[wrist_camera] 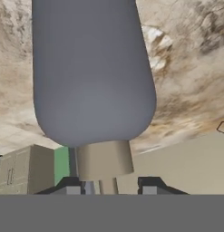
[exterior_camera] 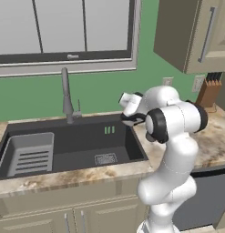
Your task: Restock the sink supplies by placing the sponge and soap dispenser on the counter and next to the sink. Make sure the soap dispenser is upright.
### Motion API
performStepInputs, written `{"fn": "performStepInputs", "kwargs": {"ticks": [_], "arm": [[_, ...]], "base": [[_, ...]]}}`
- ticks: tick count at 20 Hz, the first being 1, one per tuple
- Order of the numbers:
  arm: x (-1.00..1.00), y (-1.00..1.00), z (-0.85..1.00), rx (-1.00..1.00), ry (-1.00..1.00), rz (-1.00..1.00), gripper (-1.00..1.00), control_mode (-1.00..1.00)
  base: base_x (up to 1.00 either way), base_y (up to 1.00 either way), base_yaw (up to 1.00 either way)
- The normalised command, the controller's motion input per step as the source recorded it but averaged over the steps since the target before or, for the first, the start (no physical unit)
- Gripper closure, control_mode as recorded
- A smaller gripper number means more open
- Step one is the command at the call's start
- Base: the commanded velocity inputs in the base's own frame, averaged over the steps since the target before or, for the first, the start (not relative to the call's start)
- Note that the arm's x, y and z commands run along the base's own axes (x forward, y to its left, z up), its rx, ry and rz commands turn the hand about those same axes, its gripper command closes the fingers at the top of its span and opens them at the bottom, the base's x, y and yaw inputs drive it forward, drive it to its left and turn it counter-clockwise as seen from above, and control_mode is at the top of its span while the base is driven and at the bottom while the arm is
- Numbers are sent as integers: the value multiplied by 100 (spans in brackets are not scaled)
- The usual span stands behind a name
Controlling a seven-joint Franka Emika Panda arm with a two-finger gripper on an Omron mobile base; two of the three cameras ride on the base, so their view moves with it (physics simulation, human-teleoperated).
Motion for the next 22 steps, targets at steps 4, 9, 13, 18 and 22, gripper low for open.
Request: {"fn": "performStepInputs", "kwargs": {"ticks": [4, 9, 13, 18, 22], "arm": [[40, 21, -24, -7, 5, 0, 100, -100], [33, 9, -33, -8, 1, 0, 100, -100], [20, 0, -41, -9, 0, 0, 100, -100], [-3, 7, -44, -10, -6, 0, 100, -100], [0, 28, -35, -9, -6, 0, 100, -100]], "base": [[0, 0, 0], [0, 0, 0], [0, 0, 0], [0, 0, 0], [0, 0, 0]]}}
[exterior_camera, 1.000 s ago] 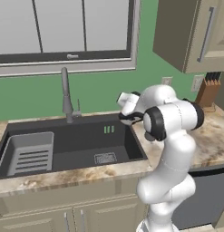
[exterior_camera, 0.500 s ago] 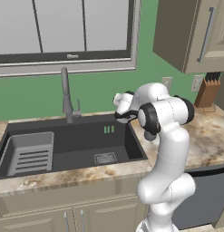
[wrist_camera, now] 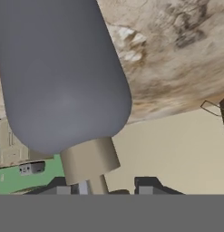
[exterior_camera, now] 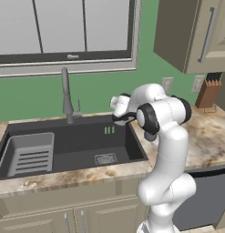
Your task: Restock the sink supplies by placing the sponge and soap dispenser on the counter and next to the sink. Make sure the soap dispenser is upright.
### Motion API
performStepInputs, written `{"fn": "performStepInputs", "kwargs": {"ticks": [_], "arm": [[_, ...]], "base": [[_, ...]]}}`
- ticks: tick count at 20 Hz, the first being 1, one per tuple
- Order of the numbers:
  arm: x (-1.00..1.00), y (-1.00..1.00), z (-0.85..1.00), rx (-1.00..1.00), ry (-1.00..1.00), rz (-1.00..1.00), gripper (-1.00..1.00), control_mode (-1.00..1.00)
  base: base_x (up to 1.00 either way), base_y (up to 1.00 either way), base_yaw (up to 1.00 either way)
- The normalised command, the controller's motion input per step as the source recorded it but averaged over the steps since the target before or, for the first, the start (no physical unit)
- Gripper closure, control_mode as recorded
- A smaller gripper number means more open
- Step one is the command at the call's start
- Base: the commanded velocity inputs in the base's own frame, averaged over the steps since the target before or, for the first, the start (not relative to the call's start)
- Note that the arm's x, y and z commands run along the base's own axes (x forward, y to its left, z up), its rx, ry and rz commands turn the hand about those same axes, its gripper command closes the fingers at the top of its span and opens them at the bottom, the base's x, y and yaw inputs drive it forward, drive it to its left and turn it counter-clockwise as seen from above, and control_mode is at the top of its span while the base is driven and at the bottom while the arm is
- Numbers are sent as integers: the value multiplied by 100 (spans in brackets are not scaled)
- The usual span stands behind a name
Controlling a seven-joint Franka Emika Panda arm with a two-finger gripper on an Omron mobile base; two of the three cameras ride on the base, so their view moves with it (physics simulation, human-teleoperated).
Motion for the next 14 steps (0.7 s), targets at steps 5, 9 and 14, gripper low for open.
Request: {"fn": "performStepInputs", "kwargs": {"ticks": [5, 9, 14], "arm": [[-13, 12, -33, -3, -5, 0, 100, -100], [-24, 1, -23, 0, -3, 0, 100, -100], [-25, 0, -15, 0, -1, 0, -100, -100]], "base": [[0, 0, 0], [0, 0, 0], [0, 0, 0]]}}
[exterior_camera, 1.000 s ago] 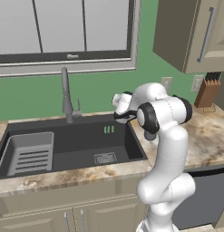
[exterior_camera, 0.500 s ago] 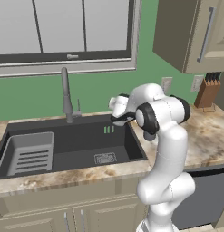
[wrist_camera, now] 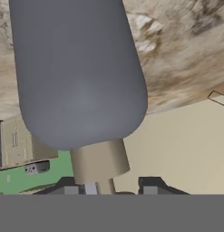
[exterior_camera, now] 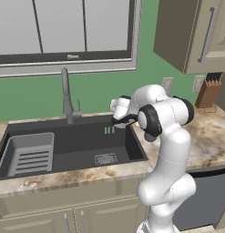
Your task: Restock the sink supplies by placing the sponge and soap dispenser on the counter and next to the sink. Make sure the soap dispenser is upright.
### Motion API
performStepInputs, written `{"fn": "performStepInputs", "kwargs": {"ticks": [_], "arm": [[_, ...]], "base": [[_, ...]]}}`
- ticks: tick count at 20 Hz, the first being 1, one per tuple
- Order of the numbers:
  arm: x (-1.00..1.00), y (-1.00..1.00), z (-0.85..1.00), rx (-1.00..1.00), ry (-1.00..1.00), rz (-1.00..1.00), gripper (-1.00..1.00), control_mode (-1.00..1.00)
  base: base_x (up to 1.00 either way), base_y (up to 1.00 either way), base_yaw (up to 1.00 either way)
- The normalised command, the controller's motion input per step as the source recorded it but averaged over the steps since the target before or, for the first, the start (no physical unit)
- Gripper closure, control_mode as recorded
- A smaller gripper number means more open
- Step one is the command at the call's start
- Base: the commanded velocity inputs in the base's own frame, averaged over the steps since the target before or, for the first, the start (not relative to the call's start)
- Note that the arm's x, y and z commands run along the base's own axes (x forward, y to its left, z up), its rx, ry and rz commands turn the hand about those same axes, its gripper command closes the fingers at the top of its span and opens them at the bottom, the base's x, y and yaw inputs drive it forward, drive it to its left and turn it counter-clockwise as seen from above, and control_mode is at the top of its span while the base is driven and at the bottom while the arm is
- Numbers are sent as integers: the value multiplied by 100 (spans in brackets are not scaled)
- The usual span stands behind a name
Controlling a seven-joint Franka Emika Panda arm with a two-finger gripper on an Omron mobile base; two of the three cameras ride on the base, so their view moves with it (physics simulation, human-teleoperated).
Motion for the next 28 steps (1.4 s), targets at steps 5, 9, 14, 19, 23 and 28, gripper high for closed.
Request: {"fn": "performStepInputs", "kwargs": {"ticks": [5, 9, 14, 19, 23, 28], "arm": [[-23, 0, -1, 0, -2, -1, -100, -100], [-13, 0, 0, 0, 0, 0, -100, -100], [-11, 0, 0, 0, 0, 0, -100, -100], [-3, 5, 0, 0, 0, -3, -100, -100], [0, 16, 11, 0, 0, -2, -100, -100], [3, 20, 9, 0, 0, -2, -100, -100]], "base": [[0, 0, 0], [0, 0, 0], [0, 0, 0], [0, 0, 0], [0, 0, 0], [0, 0, 0]]}}
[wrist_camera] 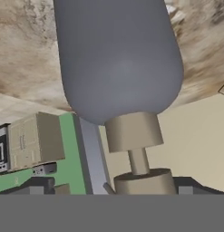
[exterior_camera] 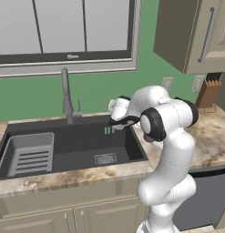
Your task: Restock the sink supplies by placing the sponge and soap dispenser on the counter and next to the sink. Make sure the soap dispenser is upright.
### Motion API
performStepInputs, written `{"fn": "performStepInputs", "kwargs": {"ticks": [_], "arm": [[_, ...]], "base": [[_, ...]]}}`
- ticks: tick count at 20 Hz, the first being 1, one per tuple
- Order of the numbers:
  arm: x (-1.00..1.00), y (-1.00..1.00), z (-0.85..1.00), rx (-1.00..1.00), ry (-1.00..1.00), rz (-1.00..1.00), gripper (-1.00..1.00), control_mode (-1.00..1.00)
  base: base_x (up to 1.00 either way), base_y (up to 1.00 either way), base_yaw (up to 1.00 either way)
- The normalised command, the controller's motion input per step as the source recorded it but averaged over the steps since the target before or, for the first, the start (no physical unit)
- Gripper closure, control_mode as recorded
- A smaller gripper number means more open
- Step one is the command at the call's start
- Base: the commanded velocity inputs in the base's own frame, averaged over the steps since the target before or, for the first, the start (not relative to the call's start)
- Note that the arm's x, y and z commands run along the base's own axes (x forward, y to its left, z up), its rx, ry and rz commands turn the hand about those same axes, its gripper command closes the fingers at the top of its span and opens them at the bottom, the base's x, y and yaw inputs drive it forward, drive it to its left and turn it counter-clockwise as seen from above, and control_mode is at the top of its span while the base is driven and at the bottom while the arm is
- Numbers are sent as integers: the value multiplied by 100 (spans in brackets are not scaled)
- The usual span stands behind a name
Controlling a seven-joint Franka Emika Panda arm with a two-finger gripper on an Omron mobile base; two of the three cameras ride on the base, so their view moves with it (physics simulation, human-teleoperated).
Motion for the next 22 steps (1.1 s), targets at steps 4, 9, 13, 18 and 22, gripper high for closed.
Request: {"fn": "performStepInputs", "kwargs": {"ticks": [4, 9, 13, 18, 22], "arm": [[2, 20, 12, 0, 0, -1, -100, -100], [0, 20, 22, 0, 0, -3, -100, -100], [-12, 16, 34, 0, -1, -4, -100, -100], [-24, 16, 43, 0, -6, -3, -100, -100], [-68, 5, 40, 0, -18, -5, -100, -100]], "base": [[0, 0, 0], [0, 0, 0], [0, 0, 0], [0, 0, 0], [0, 0, 0]]}}
